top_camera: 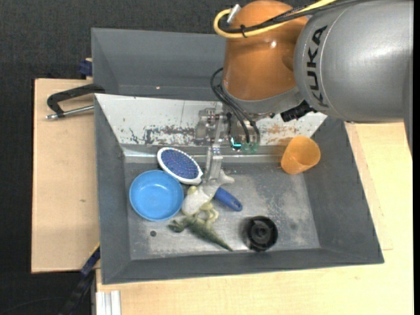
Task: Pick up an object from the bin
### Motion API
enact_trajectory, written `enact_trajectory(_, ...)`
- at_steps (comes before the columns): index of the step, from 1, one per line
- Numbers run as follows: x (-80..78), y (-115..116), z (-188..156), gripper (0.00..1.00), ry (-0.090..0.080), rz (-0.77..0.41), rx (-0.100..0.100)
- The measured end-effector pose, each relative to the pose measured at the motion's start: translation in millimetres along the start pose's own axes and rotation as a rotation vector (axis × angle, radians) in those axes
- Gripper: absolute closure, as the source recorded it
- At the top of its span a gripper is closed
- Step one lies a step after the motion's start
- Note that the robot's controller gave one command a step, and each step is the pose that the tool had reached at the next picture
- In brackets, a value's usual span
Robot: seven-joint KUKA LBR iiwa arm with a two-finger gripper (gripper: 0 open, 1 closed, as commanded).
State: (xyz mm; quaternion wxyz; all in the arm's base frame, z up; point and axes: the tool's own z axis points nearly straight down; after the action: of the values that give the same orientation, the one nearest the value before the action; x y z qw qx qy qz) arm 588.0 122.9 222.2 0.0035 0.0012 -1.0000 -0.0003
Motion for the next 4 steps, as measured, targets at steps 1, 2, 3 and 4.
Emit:
enact_trajectory(1,17.3,-14,149,0.0,-0.016,0.136,-0.005)
enact_trajectory(2,13.9,-12,142,1.0,-0.027,0.135,-0.009)
enact_trajectory(3,8.0,-28,34,1.0,-0.022,0.146,-0.004)
enact_trajectory(4,-6.1,-22,-70,1.0,-0.023,0.133,-0.005)
